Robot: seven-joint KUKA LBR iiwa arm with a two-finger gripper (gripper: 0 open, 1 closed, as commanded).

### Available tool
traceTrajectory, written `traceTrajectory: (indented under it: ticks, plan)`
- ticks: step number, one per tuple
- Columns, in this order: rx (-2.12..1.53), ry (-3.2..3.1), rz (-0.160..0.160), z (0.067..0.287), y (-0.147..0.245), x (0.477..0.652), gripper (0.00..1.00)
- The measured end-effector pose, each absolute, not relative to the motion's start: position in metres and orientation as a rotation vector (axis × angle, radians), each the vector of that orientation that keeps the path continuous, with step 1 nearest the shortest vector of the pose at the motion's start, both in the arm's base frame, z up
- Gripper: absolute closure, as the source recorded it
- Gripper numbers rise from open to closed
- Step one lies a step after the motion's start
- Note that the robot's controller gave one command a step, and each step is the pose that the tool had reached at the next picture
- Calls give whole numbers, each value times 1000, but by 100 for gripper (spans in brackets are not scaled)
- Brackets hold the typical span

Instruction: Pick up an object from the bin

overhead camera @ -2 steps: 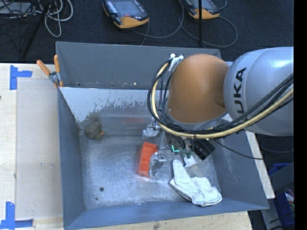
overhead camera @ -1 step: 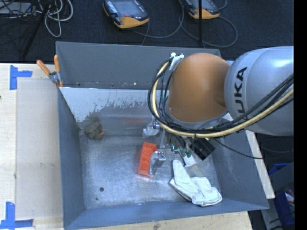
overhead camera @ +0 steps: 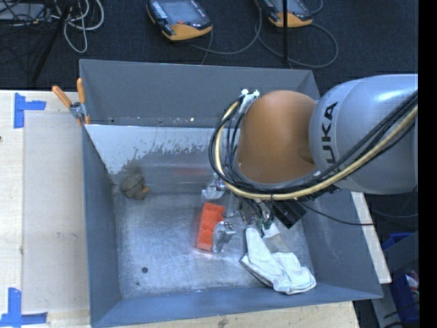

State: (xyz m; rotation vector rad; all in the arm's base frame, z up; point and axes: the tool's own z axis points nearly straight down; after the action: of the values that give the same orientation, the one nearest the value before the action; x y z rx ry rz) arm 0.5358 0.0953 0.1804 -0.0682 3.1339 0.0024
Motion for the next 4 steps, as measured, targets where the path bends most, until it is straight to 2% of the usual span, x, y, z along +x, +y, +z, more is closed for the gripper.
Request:
traceTrajectory:
  ticks: [1,2,3,4]
  plan:
    - [56,3142,1,138,83,554,0]
    - [468,3109,-1,115,68,557,0]
    - [272,3147,8,95,66,573,0]
    - [213,3136,4,82,65,580,0]
